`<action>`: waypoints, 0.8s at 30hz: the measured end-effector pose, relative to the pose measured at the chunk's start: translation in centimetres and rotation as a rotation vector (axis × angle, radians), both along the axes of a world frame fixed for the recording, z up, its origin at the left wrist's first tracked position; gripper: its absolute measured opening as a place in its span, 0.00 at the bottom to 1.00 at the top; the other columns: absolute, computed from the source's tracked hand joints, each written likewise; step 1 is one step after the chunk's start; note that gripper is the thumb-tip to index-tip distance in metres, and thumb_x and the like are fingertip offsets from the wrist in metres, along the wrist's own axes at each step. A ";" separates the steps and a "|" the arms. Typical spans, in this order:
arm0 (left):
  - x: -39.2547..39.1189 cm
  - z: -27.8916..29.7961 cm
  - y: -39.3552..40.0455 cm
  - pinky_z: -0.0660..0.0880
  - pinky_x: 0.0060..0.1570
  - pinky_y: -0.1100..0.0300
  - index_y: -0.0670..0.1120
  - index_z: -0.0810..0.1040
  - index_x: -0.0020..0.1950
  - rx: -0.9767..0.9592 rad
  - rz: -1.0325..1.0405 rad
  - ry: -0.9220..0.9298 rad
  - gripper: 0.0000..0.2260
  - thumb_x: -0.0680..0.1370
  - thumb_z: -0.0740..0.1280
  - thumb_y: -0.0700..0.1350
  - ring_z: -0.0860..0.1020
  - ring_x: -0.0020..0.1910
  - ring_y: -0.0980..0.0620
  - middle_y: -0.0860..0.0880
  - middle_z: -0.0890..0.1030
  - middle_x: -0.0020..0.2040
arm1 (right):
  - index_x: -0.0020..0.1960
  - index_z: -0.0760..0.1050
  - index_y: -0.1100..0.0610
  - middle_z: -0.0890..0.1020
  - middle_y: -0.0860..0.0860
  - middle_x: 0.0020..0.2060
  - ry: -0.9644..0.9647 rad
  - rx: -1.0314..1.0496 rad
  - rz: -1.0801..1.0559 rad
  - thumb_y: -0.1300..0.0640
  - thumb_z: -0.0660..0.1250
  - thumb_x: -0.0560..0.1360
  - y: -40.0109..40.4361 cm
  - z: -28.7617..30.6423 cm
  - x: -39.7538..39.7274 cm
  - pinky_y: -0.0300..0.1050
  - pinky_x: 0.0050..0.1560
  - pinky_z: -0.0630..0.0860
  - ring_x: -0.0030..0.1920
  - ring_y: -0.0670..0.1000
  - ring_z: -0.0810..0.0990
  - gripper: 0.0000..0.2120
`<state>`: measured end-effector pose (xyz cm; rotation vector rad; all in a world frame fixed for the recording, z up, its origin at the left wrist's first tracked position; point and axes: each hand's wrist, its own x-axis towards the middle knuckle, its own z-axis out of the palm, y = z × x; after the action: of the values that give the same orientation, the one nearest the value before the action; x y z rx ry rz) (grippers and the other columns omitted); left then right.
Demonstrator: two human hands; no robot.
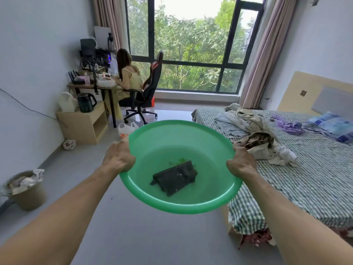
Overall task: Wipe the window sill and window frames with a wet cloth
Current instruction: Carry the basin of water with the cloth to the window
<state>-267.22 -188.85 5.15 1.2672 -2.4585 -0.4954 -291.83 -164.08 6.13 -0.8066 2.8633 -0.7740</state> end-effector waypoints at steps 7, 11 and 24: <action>-19.8 -0.9 -18.4 0.70 0.38 0.55 0.47 0.71 0.55 -0.016 0.027 0.041 0.13 0.72 0.65 0.36 0.76 0.43 0.44 0.45 0.77 0.44 | 0.64 0.73 0.57 0.83 0.55 0.44 0.033 -0.014 0.045 0.66 0.64 0.70 -19.1 -0.1 -19.9 0.50 0.48 0.81 0.45 0.57 0.82 0.22; -30.5 -1.3 -28.0 0.73 0.39 0.53 0.48 0.70 0.57 -0.009 0.060 0.022 0.15 0.72 0.67 0.38 0.76 0.46 0.44 0.45 0.77 0.46 | 0.65 0.73 0.57 0.82 0.55 0.45 0.027 -0.009 0.049 0.67 0.64 0.72 -28.8 0.6 -30.4 0.47 0.45 0.79 0.43 0.55 0.79 0.22; -63.4 -2.2 -62.0 0.77 0.49 0.48 0.44 0.67 0.67 -0.025 0.002 -0.003 0.25 0.70 0.65 0.36 0.78 0.50 0.40 0.42 0.80 0.48 | 0.71 0.68 0.60 0.76 0.55 0.43 0.053 0.003 -0.008 0.71 0.61 0.73 -61.2 0.2 -61.4 0.42 0.42 0.70 0.42 0.54 0.74 0.26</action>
<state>-330.60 -250.88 2.91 1.2619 -2.4581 -0.4612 -353.28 -225.25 6.35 -0.8278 2.9157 -0.7596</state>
